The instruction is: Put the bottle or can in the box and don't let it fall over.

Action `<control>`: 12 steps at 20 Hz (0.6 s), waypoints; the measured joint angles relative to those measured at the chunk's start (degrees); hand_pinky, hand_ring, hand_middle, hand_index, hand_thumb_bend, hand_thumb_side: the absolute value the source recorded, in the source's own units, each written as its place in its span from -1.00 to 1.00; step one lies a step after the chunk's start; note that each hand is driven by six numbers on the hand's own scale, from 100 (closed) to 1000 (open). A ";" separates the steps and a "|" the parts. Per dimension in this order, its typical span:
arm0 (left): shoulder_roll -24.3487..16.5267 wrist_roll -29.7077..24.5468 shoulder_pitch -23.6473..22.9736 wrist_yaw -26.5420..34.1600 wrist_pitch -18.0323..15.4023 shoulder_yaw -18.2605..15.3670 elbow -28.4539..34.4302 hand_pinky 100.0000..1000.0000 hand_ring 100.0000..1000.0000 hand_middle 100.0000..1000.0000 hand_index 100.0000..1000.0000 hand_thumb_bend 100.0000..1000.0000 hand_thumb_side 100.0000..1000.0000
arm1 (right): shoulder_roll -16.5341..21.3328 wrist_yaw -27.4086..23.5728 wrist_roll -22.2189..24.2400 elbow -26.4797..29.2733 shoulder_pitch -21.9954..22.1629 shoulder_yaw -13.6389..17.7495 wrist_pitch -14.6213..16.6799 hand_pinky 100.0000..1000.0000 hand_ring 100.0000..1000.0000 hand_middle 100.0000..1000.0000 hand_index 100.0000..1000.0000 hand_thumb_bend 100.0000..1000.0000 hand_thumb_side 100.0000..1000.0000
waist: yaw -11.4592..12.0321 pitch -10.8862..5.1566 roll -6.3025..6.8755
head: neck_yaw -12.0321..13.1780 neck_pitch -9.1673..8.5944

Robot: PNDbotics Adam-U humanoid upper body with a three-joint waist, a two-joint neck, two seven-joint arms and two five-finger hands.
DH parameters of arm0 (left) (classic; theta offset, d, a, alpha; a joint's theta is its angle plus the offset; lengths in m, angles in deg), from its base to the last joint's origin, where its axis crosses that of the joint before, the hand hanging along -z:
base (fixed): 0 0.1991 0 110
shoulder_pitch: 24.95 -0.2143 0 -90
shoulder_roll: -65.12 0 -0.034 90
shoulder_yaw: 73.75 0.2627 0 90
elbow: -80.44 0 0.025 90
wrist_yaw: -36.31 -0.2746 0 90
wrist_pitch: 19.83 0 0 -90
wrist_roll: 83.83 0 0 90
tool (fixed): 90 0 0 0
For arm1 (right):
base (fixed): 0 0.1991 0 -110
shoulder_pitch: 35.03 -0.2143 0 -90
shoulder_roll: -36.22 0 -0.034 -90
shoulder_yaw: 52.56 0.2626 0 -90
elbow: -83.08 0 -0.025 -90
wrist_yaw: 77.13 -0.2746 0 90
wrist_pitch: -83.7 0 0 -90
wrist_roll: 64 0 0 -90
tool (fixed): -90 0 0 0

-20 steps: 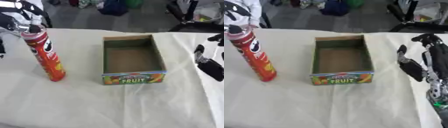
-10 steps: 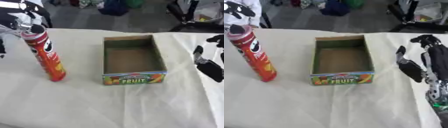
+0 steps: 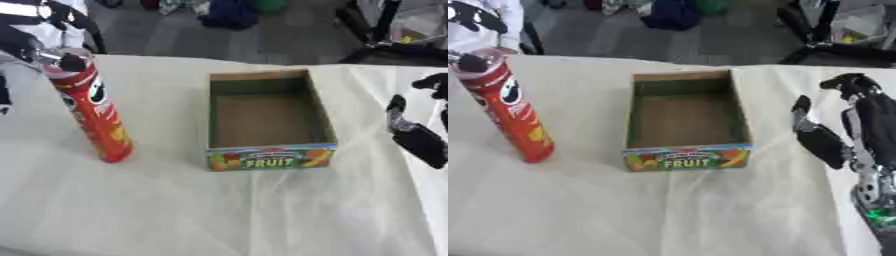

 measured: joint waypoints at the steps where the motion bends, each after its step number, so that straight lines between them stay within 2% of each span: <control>1: 0.13 0.00 0.02 -0.36 0.00 -0.07 -0.29 0.84 0.89 0.75 0.84 0.17 0.56 | 0.00 -0.02 -0.07 0.00 0.00 -0.01 -0.02 0.30 0.40 0.53 0.48 -1.00 0.31 | 0.00 0.03 -0.05 | 0.04 -0.10; 12: 0.60 -0.30 0.56 -2.90 0.56 -2.07 -2.37 0.80 0.93 0.79 0.83 0.15 0.56 | -0.41 -0.04 -0.49 0.00 -0.01 -0.33 -0.28 0.30 0.40 0.53 0.48 -1.00 0.31 | -0.03 0.67 -0.30 | 0.53 -0.55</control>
